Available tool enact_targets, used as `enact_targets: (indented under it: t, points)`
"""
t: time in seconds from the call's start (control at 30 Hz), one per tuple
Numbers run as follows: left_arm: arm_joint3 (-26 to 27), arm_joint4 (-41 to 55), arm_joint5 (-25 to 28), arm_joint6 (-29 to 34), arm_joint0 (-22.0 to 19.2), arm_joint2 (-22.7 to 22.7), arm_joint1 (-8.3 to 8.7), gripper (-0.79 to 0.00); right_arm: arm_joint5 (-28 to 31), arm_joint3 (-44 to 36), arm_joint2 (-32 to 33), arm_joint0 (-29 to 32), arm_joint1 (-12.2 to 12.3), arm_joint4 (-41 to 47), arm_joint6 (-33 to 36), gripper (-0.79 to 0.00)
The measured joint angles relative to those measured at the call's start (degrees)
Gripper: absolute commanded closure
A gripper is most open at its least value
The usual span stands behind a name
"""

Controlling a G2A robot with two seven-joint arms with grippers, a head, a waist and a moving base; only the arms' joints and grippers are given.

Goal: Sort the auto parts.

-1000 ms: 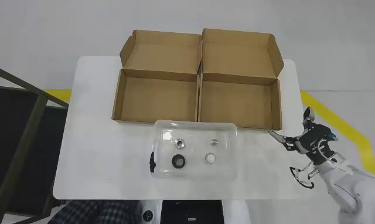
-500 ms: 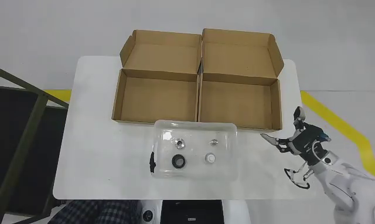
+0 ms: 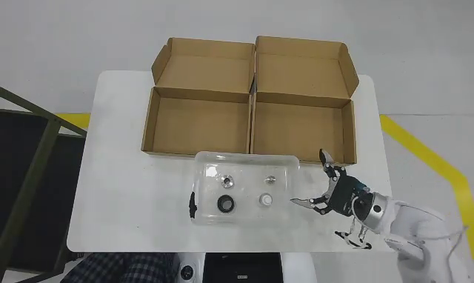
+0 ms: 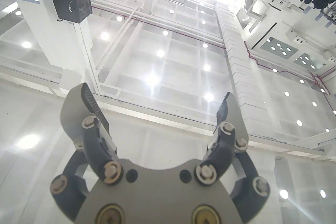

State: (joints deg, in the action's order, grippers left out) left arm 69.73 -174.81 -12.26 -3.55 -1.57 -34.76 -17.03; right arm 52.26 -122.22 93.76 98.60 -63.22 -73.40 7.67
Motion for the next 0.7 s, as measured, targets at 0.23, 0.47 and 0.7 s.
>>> enact_targets:
  t: [0.23,0.47,0.7]
  points:
    - [0.0,0.0,0.0,0.0,0.0,0.0,0.00,-0.785,2.1,-1.0,-6.8,-2.4,0.2,-3.4,3.3,-0.785]
    - [0.0,0.0,0.0,0.0,0.0,0.0,0.00,-0.785,2.3,-0.2,-12.4,-5.3,0.4,-8.6,5.1,-0.785]
    - [0.0,0.0,0.0,0.0,0.0,0.0,0.00,-0.785,1.1,2.0,-15.7,-7.0,0.5,-10.6,5.9,-0.785]
